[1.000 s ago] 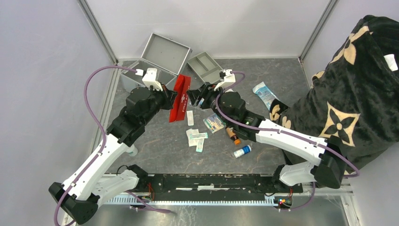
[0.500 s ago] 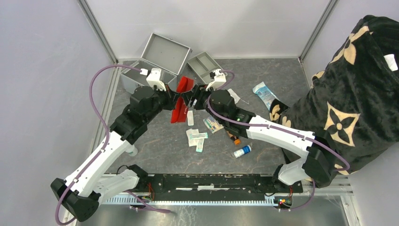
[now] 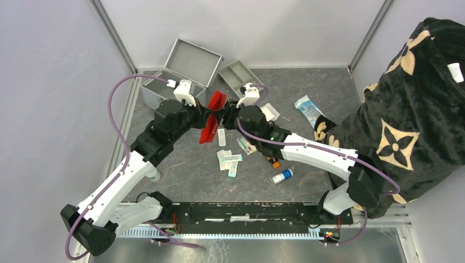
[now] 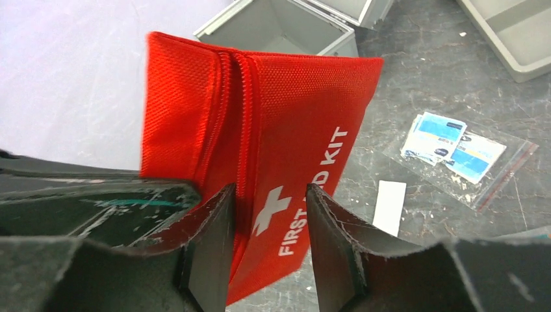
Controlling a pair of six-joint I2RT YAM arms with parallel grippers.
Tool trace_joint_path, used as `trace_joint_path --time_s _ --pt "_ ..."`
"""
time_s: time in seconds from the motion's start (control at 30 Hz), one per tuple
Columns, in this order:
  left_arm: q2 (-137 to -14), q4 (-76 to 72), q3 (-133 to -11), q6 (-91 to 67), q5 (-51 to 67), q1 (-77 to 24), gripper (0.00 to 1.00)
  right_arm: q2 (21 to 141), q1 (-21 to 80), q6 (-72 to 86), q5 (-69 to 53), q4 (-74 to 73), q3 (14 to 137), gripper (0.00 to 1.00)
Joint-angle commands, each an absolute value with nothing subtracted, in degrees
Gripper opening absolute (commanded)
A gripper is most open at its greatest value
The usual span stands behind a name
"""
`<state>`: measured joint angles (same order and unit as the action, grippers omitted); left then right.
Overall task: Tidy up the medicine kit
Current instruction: Open the medicine pouch.
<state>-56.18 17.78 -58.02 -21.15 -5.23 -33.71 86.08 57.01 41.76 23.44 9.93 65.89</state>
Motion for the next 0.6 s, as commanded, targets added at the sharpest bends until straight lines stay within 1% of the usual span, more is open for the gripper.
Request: trace_joint_path --time_s 0.0,0.07,0.13,0.17,0.23,0.27,0.3,0.33,0.4,0.43,0.57 --pt "-54.98 16.93 -58.46 -18.73 -3.28 -34.03 0.02 87.7 57.3 42.16 25.83 8.53 68.97 0.47" --pt "-54.93 17.25 -58.45 -18.17 -2.79 -34.02 0.02 87.63 57.24 42.15 26.15 8.53 68.84 0.42" --pt "-54.99 17.61 -58.38 -17.54 -2.07 -34.05 0.02 87.38 57.28 42.23 26.14 8.84 68.55 0.35" --pt "-55.14 17.66 -58.3 -17.21 -1.66 -34.02 0.02 87.23 57.3 42.24 25.96 9.39 68.22 0.29" --pt "-55.43 17.98 -58.27 -16.62 -0.76 -34.01 0.02 86.57 57.28 42.5 25.4 10.35 67.5 0.13" --pt "-55.64 18.17 -58.32 -16.28 -0.34 -34.01 0.02 86.26 57.24 42.77 25.24 10.92 66.96 0.03" --pt "-55.99 18.5 -58.52 -15.96 -0.27 -34.01 0.02 85.86 57.26 43.07 25.26 11.22 66.6 0.0" --pt "-56.47 19.05 -58.89 -15.68 1.2 -34.01 0.05 85.49 57.23 43.36 25.23 11.46 66.32 0.0" --pt "-57.4 19.41 -59.34 -15.49 2.65 -34.02 0.13 84.8 57.19 44.04 25.45 11.89 65.56 0.0" --pt "-57.82 19.43 -59.53 -15.52 3.69 -34.01 0.2 84.44 57.11 44.54 25.65 12.03 65.04 0.0" --pt "-57.87 19.04 -59.85 -16.89 6.35 -34.08 0.59 82.62 55.81 47.37 25.86 13.16 62.61 0.0"
